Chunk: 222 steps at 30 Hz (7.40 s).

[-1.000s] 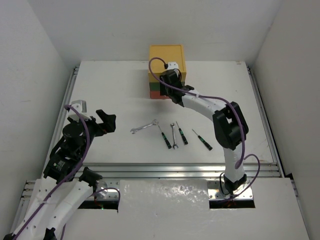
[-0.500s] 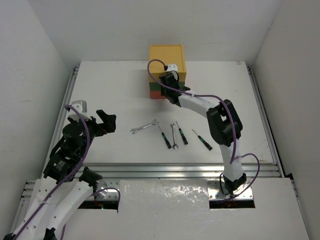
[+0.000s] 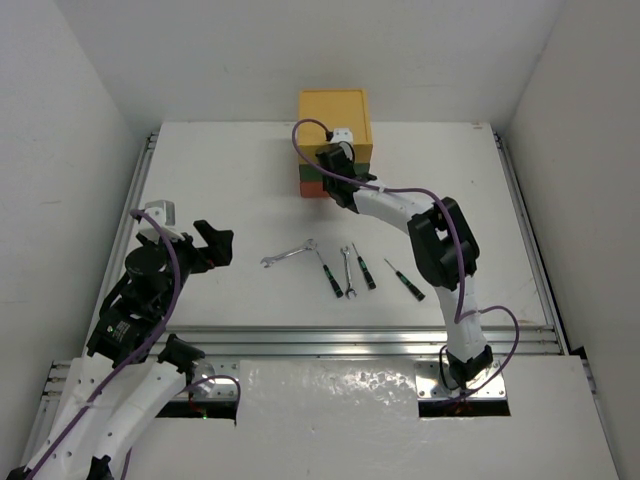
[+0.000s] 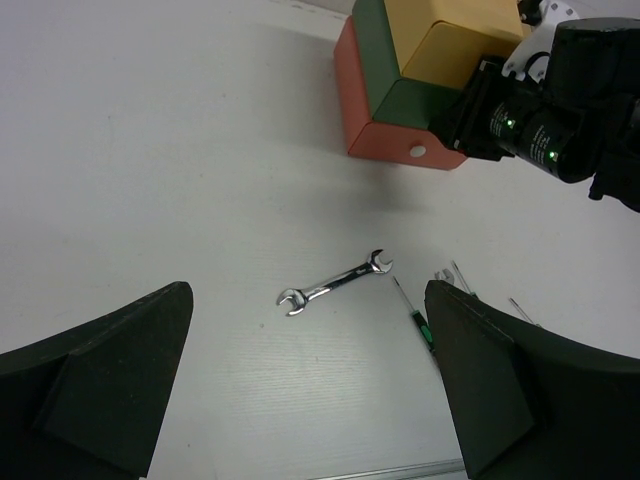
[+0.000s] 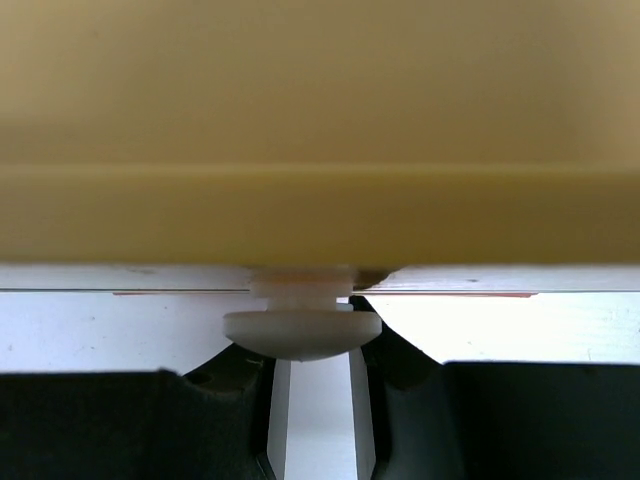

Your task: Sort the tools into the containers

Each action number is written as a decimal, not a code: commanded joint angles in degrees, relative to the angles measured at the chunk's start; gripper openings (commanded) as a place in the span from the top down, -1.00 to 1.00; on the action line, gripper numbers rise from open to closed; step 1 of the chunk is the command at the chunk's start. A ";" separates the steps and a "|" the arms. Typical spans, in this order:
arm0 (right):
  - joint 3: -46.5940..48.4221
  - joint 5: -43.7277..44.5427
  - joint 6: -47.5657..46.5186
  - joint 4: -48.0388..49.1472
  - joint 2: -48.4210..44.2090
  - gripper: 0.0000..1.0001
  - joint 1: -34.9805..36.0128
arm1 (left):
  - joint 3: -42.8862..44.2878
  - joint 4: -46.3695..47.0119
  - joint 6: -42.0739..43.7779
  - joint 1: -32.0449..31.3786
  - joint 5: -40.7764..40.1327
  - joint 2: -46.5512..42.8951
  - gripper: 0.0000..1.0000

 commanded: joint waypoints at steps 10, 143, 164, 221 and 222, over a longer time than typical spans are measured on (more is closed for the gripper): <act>-3.86 1.75 1.51 5.73 -4.29 0.84 -0.01 | -0.16 3.03 0.54 -0.25 0.73 -0.04 -0.99; -36.49 -12.75 -0.50 -12.02 -37.79 0.06 14.48 | 0.19 2.68 0.54 -0.16 0.29 2.24 -0.99; -28.21 -13.72 0.46 -15.45 -15.01 0.89 18.88 | 0.11 2.42 0.10 -0.25 -0.77 0.49 -0.99; -21.97 -0.35 30.29 3.38 -41.01 -0.33 -1.23 | 2.65 0.24 -4.62 -0.25 0.03 6.00 -1.00; -22.23 -1.58 23.56 0.83 -45.21 -0.39 -1.68 | 3.70 -0.65 -8.56 -0.25 1.85 9.94 -0.96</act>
